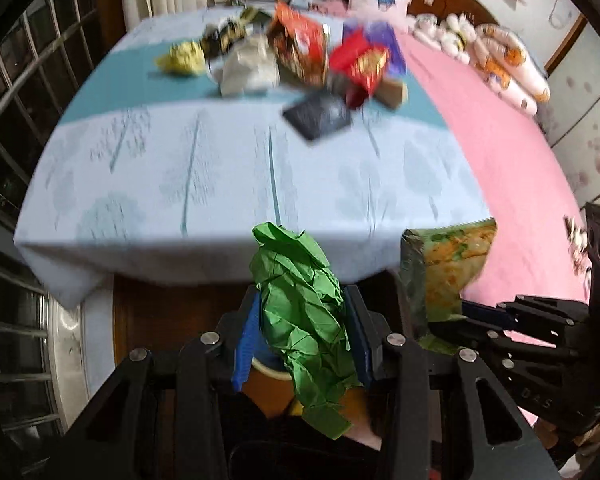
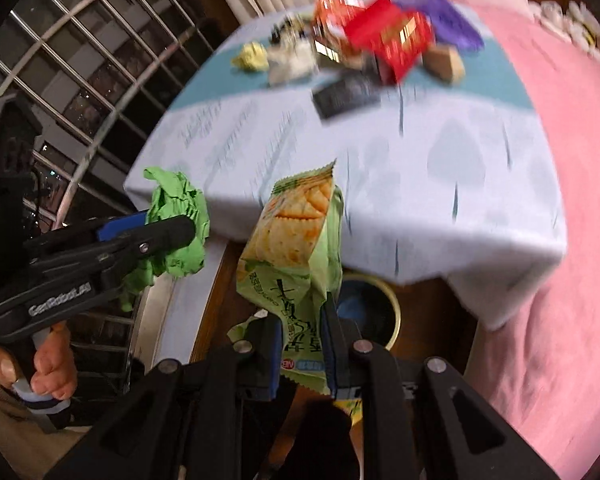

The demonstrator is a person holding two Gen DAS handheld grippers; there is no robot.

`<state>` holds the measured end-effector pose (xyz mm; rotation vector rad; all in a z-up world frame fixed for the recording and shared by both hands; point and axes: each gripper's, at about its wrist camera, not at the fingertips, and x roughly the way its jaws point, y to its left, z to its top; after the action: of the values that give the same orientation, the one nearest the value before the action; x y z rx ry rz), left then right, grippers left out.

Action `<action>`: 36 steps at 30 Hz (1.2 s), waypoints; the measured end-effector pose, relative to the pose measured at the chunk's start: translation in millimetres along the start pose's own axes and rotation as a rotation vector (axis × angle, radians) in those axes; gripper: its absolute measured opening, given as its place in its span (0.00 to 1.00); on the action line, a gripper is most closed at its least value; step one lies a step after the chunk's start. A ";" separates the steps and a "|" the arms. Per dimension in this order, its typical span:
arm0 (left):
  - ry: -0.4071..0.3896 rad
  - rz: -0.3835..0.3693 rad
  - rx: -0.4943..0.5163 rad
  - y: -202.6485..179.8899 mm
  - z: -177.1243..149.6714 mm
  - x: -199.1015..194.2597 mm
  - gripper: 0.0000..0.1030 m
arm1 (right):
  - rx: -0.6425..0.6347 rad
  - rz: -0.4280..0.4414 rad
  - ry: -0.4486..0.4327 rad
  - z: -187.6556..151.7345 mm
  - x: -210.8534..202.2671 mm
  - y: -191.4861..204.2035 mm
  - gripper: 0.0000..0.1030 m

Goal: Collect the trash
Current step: 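Carry both items down over the bin and open both tools to drop them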

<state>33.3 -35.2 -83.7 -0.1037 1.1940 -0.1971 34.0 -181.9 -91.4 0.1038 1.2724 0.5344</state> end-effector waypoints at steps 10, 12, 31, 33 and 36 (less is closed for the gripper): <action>0.144 0.021 0.032 -1.3 -52.3 109.3 0.39 | 0.161 -0.054 0.115 -55.8 116.2 -47.0 0.16; 0.156 0.025 0.040 1.3 -63.0 141.8 0.39 | 0.184 -0.067 0.125 -66.1 149.4 -58.5 0.17; 0.189 0.014 0.067 32.0 -123.4 343.7 0.69 | 0.288 -0.116 0.098 -121.8 337.6 -129.3 0.39; 0.184 0.017 0.060 38.0 -122.8 346.2 0.78 | 0.272 -0.113 0.092 -121.5 338.3 -129.1 0.48; 0.175 0.019 0.044 41.8 -119.2 344.0 0.86 | 0.261 -0.110 0.078 -119.6 341.6 -126.7 0.60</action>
<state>48.1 -62.6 -448.9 -0.0375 1.3634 -0.2188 29.1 -169.5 -474.7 0.2314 1.4111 0.2780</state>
